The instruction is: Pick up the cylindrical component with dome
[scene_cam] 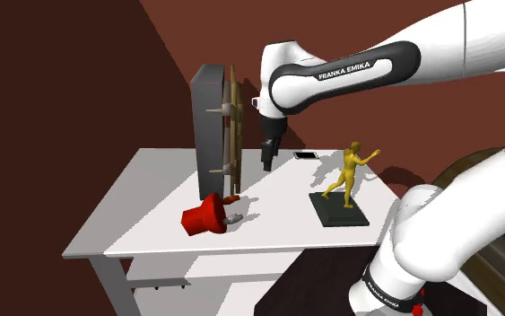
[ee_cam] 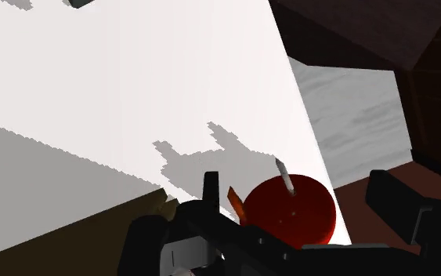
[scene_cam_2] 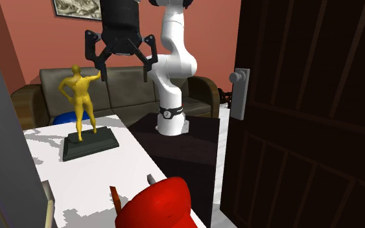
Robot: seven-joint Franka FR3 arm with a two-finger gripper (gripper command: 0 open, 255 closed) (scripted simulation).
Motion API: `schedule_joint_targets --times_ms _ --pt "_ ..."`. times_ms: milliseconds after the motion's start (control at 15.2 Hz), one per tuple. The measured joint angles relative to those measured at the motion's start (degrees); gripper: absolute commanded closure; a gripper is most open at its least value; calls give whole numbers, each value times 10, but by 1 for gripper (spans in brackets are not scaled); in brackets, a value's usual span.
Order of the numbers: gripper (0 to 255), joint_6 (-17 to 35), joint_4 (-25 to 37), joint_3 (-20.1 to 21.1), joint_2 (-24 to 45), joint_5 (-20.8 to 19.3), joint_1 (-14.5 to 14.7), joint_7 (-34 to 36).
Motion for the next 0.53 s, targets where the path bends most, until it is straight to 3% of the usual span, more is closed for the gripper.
schedule_joint_targets --times_ms 528 --pt "0 92 37 19 164 -12 30 -48"
